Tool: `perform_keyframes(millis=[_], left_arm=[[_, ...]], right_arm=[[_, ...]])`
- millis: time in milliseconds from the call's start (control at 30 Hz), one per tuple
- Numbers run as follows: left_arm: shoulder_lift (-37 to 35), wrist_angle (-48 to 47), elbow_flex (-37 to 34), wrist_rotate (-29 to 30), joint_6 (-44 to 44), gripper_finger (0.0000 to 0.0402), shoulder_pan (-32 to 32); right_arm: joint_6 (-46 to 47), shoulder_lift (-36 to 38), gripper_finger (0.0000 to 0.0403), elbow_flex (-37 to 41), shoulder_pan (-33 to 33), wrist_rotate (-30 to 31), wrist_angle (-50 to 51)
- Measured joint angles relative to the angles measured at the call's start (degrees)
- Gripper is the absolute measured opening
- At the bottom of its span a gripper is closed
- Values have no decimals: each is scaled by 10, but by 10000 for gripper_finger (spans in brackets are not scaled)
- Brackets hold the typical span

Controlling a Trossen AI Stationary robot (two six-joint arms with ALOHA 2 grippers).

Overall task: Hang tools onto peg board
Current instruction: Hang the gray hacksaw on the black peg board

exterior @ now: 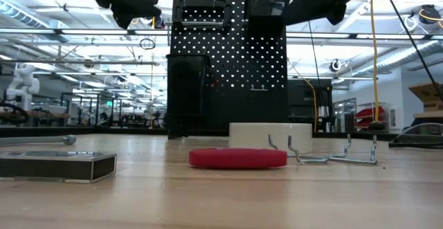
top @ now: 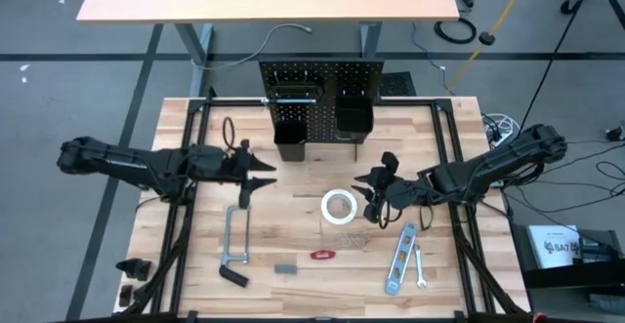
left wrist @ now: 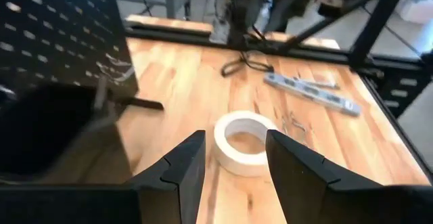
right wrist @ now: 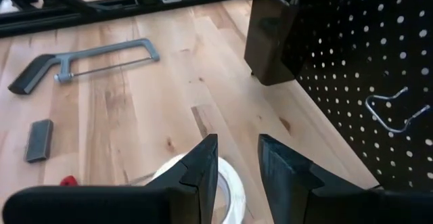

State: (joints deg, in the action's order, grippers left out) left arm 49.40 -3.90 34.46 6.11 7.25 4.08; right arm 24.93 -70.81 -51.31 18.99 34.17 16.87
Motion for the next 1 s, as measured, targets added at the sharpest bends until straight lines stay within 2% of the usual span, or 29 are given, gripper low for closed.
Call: perform_keyframes(millis=[133,400,500,733,900,1000], left_arm=[[24,31,-14,33,-2,160,27],[60,51,-19,36,-2,160,37],[73,45,-19,44,-1,160,37],[99,44,-19,96,-20,160,26],[106,44,-19,97,43,160,23],[108,44,-19,97,75,160,23]], right_arm=[[0,0,100,8,0,-1,-11],[5,0,106,12,-1,-21,1],[7,-4,121,12,-11,-45,27],[-1,-33,179,12,-54,-48,56],[-5,-38,213,12,-89,-91,57],[-4,-38,223,12,-102,-92,57]])
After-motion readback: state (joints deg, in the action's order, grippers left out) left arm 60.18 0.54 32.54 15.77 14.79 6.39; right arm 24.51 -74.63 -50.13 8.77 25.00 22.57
